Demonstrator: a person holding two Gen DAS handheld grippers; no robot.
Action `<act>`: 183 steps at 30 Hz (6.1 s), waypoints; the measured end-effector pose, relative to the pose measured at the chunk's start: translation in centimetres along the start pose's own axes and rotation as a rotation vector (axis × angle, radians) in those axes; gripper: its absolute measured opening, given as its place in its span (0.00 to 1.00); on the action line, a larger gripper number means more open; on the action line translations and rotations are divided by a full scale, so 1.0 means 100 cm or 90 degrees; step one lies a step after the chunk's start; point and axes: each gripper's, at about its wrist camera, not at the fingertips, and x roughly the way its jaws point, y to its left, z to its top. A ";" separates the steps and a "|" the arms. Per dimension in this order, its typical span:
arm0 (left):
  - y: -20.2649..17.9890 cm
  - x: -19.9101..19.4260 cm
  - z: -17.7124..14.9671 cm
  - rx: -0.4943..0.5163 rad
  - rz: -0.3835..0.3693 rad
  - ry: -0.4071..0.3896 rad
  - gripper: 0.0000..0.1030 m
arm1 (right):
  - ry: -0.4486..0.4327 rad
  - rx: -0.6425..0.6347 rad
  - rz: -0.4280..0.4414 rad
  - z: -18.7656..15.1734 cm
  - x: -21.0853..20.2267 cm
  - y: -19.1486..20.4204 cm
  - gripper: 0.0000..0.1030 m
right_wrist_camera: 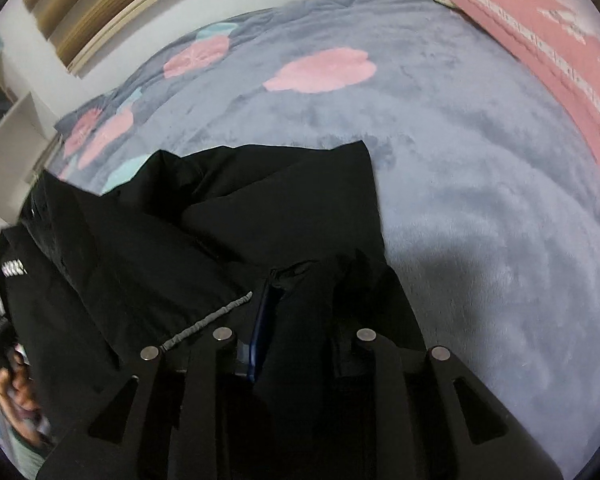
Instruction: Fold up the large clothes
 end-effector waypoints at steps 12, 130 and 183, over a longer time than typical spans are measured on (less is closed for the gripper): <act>0.015 -0.162 -0.029 0.110 -0.237 -0.098 0.79 | -0.065 -0.032 0.151 -0.024 -0.128 -0.021 0.80; -0.116 0.053 -0.001 0.104 0.001 0.086 0.57 | 0.000 -0.191 -0.015 0.000 0.059 0.158 0.59; 0.058 -0.028 -0.011 -0.042 -0.070 0.066 0.65 | 0.002 0.004 0.018 -0.044 -0.021 -0.060 0.91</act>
